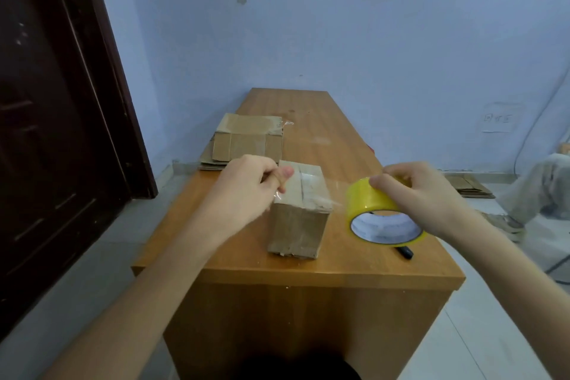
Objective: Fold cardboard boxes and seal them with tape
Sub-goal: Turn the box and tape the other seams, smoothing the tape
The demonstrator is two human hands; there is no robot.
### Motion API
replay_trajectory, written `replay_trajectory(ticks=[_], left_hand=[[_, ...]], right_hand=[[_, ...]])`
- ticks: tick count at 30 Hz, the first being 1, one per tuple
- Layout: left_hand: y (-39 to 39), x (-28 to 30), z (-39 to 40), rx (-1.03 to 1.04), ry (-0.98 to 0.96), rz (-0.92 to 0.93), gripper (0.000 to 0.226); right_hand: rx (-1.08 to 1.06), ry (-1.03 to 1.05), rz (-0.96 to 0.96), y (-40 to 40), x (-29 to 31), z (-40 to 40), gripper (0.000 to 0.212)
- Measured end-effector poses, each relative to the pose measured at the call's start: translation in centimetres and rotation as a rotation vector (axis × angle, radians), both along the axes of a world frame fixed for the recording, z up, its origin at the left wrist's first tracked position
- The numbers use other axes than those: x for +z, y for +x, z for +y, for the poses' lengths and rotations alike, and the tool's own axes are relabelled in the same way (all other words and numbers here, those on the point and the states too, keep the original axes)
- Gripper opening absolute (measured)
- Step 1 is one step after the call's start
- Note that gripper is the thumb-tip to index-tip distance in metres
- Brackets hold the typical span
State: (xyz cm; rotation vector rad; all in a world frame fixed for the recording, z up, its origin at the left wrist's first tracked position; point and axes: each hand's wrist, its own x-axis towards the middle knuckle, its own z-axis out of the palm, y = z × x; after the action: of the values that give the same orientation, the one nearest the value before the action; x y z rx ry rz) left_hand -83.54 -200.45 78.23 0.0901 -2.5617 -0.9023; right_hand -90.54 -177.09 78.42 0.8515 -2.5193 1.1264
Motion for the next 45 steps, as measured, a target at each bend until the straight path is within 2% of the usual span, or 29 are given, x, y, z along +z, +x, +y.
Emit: replay_trajectory(ticks=[3,6,8,11,14,20,25,31,36,40,43,45], left_hand=[[0.1,-0.9,-0.8,-0.01,-0.012,-0.077,0.034],[0.1,-1.8,-1.2,0.048,0.011,-0.058,0.036],[0.0,-2.1,-1.0,0.037,0.184,-0.044,0.036],[-0.2,-2.4,-0.8,-0.055,0.409,-0.116,0.032],[-0.2,-2.5,-0.7,-0.069,0.404,-0.177,0.029],[-0.6,-2.4,-0.4,-0.036,0.382,-0.135,0.027],[-0.8,-2.8,-0.9,-0.064,0.501,-0.143,0.027],[-1.0,-3.2,-1.5,-0.067,0.41,-0.144,0.023],[-0.9,-3.2,-1.6,-0.133,0.726,-0.247,0.025],[-1.0,-3.2,-1.7,-0.147,0.773,-0.279,0.025],[-1.2,-3.1,-1.7,-0.137,0.862,-0.269,0.026],[-1.4,-3.1,-1.8,-0.121,0.887,-0.267,0.025]], right_hand=[[-0.024,0.165,0.077,0.4,-0.2,-0.5,0.051],[-0.013,0.146,0.078,0.8,-0.7,-1.1,0.047],[-0.008,0.07,0.052,0.8,-0.9,-1.5,0.047],[-0.028,0.122,0.098,0.7,-0.7,-1.8,0.047],[-0.035,0.171,0.097,0.4,-0.6,-1.9,0.046],[-0.064,0.24,0.087,-1.0,-0.7,-2.8,0.045],[-0.131,0.322,0.105,-1.1,-0.6,-3.5,0.042],[-0.099,0.29,0.086,-1.3,-0.5,-2.9,0.043],[-0.102,0.307,0.12,-1.2,-0.3,-2.9,0.043],[-0.114,0.309,0.152,-0.8,-0.1,-2.9,0.043],[-0.106,0.2,0.168,-0.6,0.0,-2.7,0.045],[-0.061,0.113,0.103,-0.4,0.3,-2.2,0.051]])
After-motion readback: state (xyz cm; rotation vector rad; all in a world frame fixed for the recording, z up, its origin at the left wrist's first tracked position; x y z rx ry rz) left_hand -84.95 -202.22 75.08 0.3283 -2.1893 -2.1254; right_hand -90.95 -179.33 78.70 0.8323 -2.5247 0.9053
